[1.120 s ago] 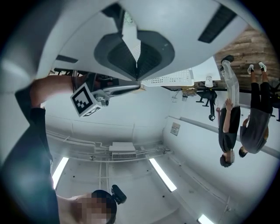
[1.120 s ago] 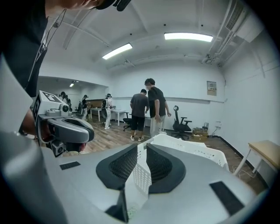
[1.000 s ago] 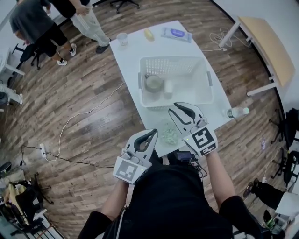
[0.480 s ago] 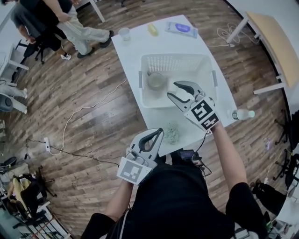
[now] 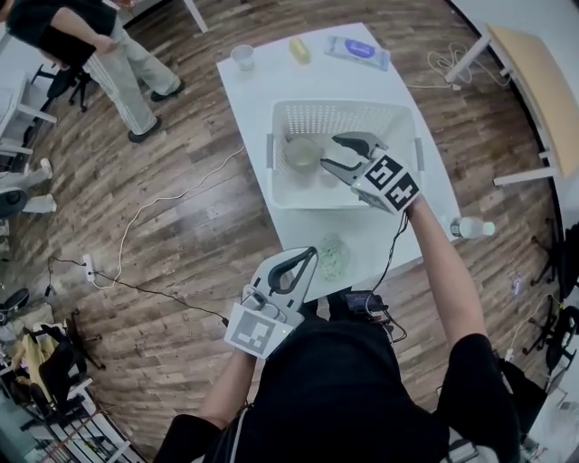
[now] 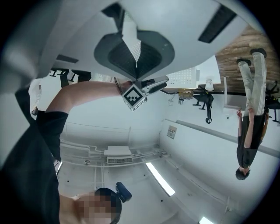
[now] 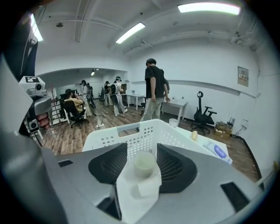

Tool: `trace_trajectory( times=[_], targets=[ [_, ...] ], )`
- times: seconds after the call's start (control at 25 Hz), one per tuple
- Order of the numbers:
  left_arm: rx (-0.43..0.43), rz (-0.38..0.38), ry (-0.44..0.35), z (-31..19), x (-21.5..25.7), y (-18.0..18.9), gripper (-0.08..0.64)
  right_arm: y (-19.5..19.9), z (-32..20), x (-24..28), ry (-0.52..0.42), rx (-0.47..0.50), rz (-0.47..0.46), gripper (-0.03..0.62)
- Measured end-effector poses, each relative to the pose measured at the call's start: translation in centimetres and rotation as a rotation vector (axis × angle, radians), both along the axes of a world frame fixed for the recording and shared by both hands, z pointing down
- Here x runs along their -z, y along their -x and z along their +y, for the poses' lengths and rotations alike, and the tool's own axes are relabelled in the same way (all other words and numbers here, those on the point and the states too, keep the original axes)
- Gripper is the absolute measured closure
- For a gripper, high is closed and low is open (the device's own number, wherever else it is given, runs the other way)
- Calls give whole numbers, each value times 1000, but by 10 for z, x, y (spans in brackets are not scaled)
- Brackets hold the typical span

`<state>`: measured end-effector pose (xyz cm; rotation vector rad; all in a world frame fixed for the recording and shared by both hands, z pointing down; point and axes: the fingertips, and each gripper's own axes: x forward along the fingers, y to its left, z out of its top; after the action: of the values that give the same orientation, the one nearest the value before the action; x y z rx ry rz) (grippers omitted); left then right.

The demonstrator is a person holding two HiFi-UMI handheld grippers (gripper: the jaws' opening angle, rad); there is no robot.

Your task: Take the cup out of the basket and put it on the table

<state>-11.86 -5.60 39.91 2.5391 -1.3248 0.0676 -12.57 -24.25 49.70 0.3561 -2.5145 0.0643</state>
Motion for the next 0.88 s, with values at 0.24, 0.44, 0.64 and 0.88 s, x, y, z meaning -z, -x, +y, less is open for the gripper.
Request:
trace_trajectory(
  times=[0.24,0.44,0.64,0.88],
  targets=[
    [22,-7,26,2,-7,3,551,18,-27,-36,85,-2,27,383],
    [38,-13,39,5,-11,7,551,31,-41,-74,139,9,117,377],
    [60,-18,58,4,-16,13,551,37,-50,-107,194,-21,174,377],
    [80,-11,74,5,-18,19,551,45,-56,-134,239,-64,208,379]
  ],
)
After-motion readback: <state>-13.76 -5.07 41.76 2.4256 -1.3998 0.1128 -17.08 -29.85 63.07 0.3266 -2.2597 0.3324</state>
